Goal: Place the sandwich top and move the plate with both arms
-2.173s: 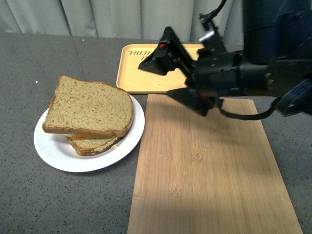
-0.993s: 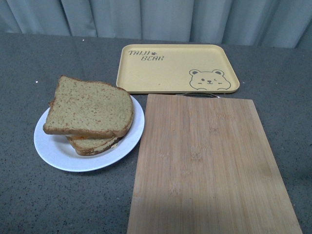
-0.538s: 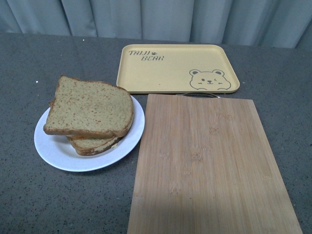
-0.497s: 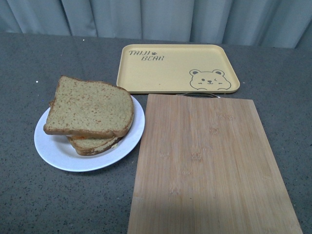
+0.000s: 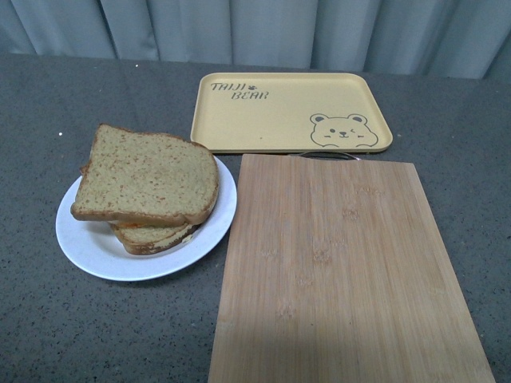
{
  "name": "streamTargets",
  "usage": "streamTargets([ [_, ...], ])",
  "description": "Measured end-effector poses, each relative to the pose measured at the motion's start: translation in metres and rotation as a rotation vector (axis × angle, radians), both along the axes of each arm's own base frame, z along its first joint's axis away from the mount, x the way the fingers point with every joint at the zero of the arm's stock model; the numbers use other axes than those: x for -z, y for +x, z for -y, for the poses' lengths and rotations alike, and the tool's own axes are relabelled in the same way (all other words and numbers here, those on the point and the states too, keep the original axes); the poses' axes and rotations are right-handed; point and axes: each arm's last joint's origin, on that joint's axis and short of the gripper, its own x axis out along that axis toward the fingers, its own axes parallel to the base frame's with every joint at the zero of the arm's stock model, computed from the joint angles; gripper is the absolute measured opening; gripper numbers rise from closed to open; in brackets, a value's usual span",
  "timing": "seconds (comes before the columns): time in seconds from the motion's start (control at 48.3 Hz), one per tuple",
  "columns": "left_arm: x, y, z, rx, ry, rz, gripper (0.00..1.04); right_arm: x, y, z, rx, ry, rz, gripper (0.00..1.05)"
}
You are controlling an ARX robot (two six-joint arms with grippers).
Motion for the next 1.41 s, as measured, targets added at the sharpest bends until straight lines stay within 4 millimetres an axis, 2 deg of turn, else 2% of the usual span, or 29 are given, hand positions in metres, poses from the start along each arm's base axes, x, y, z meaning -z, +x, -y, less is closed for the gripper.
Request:
streamTargets([
  [0.662,0.0,0.0,0.0,0.0,0.0,0.0,0.98,0.0,-0.014,0.0,-0.001,0.0,0.003,0.01],
  [0.869,0.0,0.0,0.0,0.0,0.0,0.0,0.98,0.003,-0.024,0.0,-0.003,-0.001,-0.004,0.01],
  [1.035,0.0,0.0,0.0,0.0,0.0,0.0,0.98,0.003,-0.024,0.0,-0.003,-0.001,-0.003,0.35],
  [1.138,0.0,0.0,0.0,0.0,0.0,0.0,0.98,0.003,-0.024,0.0,-0.003,-0.001,-0.003,0.51],
  [1.283,0.0,0.0,0.0,0.0,0.0,0.0,0.98,0.003,-0.024,0.0,-0.003,-0.001,-0.003,0.85],
  [1.366,0.0,0.0,0.0,0.004,-0.002,-0.005,0.98,0.003,-0.024,0.0,-0.003,-0.001,-0.003,0.95],
  [1.407,0.002,0.001,0.0,0.043,-0.027,-0.111,0.98,0.003,-0.024,0.0,-0.003,0.0,-0.003,0.96],
])
